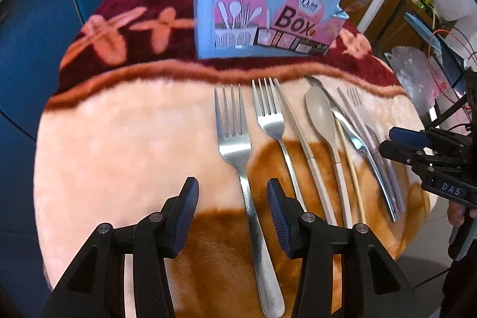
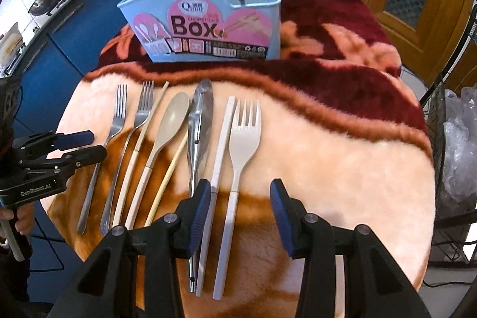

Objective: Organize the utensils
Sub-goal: 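Grasp a silver fork with the left tool while the right tool grasps the white plastic fork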

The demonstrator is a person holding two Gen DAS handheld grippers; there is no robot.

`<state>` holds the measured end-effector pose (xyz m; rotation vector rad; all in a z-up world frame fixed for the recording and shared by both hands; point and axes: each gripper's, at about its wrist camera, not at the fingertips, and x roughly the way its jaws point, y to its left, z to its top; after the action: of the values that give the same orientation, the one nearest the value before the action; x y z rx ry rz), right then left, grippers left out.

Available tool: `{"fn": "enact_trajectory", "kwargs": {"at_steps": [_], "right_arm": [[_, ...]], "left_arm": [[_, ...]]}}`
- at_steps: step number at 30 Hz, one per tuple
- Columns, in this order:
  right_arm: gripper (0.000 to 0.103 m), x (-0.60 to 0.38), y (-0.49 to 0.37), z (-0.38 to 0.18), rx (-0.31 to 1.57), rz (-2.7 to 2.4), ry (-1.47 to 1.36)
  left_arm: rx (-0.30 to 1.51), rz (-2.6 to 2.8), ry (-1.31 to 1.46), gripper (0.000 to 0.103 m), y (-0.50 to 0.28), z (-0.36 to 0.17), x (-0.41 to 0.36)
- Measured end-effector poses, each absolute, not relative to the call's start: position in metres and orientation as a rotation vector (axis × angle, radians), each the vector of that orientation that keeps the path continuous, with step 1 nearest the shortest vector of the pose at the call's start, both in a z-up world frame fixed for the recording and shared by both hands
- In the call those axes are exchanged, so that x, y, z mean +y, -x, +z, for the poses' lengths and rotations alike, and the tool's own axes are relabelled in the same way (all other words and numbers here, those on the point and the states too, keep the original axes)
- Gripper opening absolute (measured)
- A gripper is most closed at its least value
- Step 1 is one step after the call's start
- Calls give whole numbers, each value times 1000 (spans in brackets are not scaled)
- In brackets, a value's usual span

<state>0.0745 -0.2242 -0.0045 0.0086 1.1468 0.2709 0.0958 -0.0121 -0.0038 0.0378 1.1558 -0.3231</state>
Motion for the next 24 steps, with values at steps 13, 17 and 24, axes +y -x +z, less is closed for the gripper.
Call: {"fn": "enact_trajectory", "kwargs": {"at_steps": [13, 17, 24], "right_arm": [[26, -209, -88, -10, 1196, 316, 30], [26, -214, -90, -8, 1195, 314, -13], [26, -226, -85, 1, 1165, 265, -23]], "left_arm": [[1239, -366, -38, 24, -114, -11, -18], [1259, -371, -22, 23, -120, -12, -18], [1233, -361, -66, 12, -117, -12, -25]]}}
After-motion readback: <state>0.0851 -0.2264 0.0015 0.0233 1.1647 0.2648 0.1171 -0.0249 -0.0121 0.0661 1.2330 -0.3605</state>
